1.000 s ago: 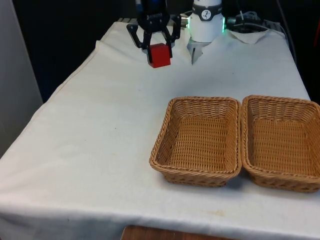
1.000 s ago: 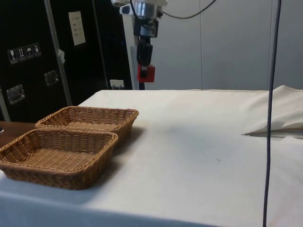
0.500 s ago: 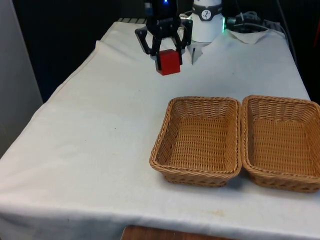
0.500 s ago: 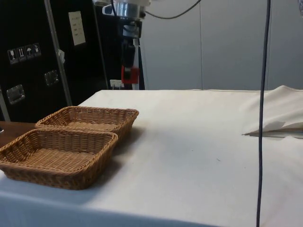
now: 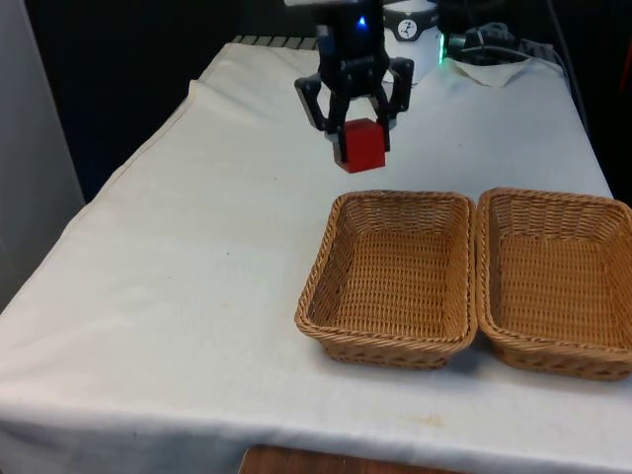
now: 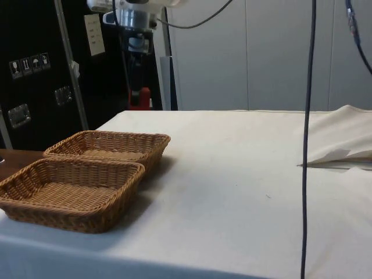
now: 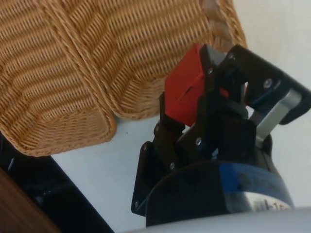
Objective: Pick up the red cube and place it into the right basket.
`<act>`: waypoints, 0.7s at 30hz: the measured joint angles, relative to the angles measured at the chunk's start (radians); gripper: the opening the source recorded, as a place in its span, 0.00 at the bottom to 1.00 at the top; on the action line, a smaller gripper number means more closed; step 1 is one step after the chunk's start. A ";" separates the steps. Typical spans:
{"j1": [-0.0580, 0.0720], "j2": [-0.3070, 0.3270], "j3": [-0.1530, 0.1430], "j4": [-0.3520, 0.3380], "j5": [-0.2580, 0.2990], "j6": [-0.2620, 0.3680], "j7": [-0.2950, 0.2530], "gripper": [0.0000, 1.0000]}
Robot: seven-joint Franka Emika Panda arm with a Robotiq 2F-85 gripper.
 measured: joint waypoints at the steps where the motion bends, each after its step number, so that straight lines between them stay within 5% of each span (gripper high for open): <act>1: 0.000 0.010 0.004 0.010 0.001 -0.002 0.004 0.02; 13: -0.001 0.169 0.033 0.157 0.082 -0.010 0.010 0.02; 21: -0.016 0.271 0.031 0.243 0.154 -0.028 -0.017 0.02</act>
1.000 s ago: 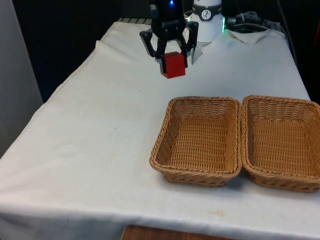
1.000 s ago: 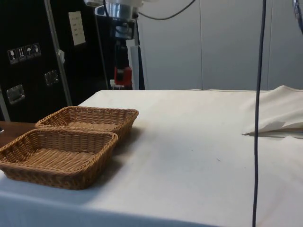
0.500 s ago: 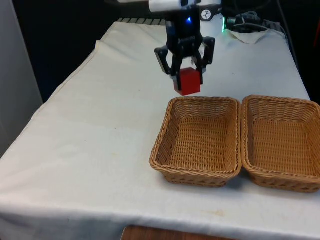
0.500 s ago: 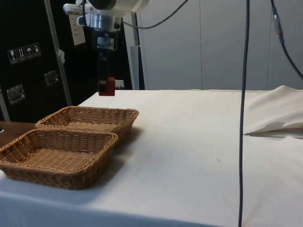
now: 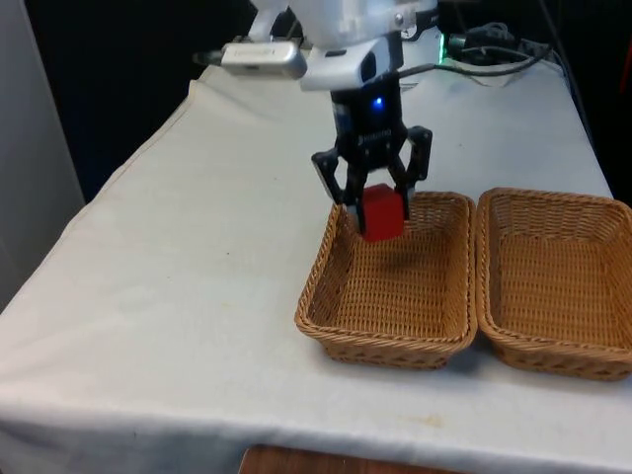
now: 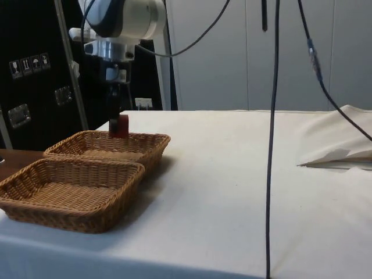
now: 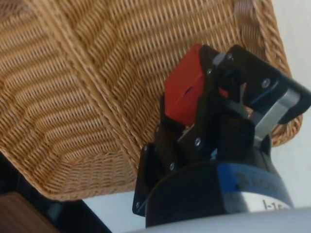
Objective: Pick up the red cube and place it into the right basket.
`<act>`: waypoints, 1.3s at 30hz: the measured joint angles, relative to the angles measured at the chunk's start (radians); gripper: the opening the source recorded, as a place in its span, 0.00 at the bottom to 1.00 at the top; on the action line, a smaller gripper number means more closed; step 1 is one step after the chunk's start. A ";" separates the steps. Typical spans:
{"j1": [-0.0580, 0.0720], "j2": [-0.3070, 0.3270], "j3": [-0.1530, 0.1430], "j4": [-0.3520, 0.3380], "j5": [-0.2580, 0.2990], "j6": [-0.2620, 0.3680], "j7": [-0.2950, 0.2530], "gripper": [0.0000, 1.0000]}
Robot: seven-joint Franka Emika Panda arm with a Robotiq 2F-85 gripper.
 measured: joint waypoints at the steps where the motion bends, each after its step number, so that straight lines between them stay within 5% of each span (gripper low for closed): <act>1: -0.002 0.009 0.000 0.006 0.008 0.000 -0.004 0.02; 22: -0.011 0.163 0.002 0.136 0.137 -0.020 -0.020 0.04; 25: -0.012 0.164 0.002 0.139 0.137 -0.022 -0.020 0.27; 26: -0.013 0.165 0.002 0.140 0.137 -0.024 -0.020 0.27; 28: -0.014 0.167 0.002 0.144 0.137 -0.028 -0.019 0.61; 32: -0.015 0.171 0.002 0.150 0.137 -0.030 -0.019 0.97; 39: -0.016 0.174 0.002 0.154 0.138 -0.032 -0.019 1.00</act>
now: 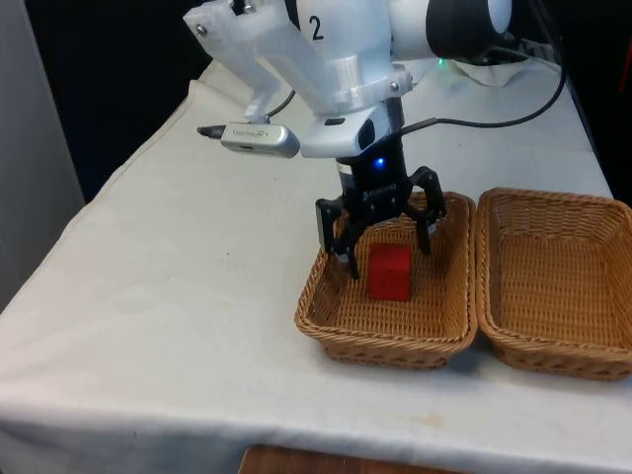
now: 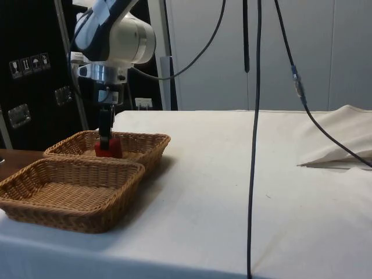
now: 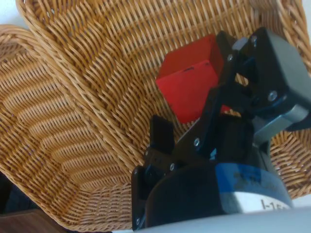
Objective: Pick up the red cube and place it into the right basket.
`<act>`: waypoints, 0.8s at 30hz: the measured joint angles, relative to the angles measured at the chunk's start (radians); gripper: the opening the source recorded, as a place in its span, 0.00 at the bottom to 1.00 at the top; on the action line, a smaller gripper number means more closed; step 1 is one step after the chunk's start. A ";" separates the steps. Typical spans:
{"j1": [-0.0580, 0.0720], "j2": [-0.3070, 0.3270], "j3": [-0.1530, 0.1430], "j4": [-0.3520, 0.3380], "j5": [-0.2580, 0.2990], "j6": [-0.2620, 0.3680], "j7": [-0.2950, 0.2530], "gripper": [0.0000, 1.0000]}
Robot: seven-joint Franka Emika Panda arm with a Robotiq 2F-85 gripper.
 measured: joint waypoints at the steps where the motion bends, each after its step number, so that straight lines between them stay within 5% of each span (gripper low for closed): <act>1: 0.000 0.000 0.000 0.001 0.000 -0.001 0.000 1.00; 24: 0.007 -0.055 -0.045 0.051 -0.043 -0.085 0.120 1.00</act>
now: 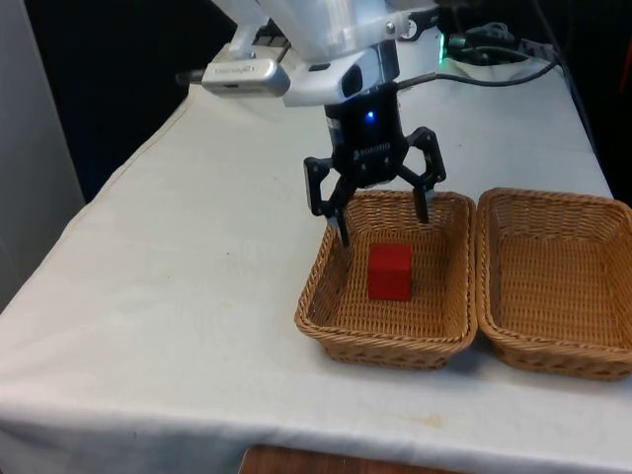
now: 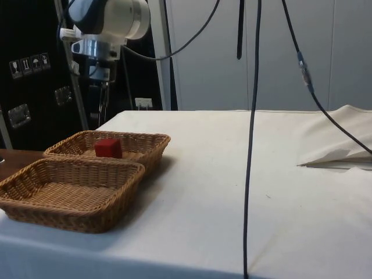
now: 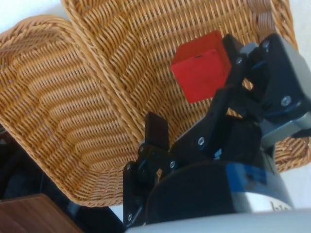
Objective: Pick up the red cube and place it into the right basket.
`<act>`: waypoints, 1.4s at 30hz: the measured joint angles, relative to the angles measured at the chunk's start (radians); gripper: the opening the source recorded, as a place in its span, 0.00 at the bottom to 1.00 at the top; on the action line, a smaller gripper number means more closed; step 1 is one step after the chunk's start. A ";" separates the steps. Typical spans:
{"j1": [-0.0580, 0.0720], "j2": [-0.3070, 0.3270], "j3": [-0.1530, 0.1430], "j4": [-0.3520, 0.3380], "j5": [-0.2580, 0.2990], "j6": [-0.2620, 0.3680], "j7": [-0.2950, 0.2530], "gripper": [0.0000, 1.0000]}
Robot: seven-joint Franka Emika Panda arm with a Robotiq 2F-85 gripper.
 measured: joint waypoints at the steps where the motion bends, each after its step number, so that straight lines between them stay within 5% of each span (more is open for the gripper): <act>1: 0.000 -0.005 -0.002 0.000 0.000 -0.005 0.007 1.00; 24: 0.010 -0.110 -0.015 -0.078 -0.030 -0.041 0.060 1.00; 42: 0.019 -0.176 -0.015 -0.171 -0.121 -0.040 0.101 1.00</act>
